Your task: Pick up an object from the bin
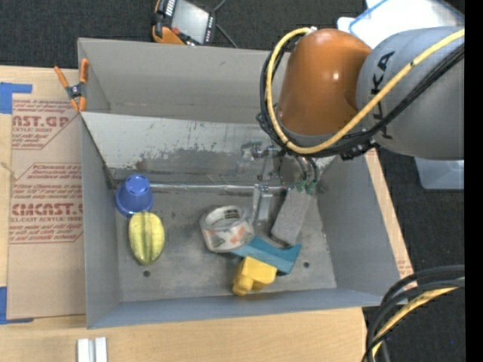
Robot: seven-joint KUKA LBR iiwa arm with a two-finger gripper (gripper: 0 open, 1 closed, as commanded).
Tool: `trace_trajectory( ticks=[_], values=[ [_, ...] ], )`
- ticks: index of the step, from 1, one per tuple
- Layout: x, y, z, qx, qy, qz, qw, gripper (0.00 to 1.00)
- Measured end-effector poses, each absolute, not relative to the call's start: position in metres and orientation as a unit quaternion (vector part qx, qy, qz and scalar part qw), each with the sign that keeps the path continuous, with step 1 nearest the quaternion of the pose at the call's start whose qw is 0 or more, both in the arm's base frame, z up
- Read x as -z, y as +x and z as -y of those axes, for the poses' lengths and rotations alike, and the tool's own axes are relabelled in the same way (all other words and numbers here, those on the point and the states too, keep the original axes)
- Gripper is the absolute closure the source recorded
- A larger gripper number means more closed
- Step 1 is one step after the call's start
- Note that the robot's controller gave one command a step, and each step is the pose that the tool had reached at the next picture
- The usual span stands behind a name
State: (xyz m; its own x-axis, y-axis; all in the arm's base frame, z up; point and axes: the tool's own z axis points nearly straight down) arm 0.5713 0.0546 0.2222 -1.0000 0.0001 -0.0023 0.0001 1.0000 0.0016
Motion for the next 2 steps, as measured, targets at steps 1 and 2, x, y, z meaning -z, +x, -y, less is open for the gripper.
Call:
trace_trajectory(
  ticks=[1,2],
  values=[
    [-0.2222,0.5713,-0.0546,-0.001,0.0,-1.0,0.001,0.0],
    [-0.2134,0.5755,-0.0577,-0.001,0.024,-1.0,0.004,0.0]
  ],
)
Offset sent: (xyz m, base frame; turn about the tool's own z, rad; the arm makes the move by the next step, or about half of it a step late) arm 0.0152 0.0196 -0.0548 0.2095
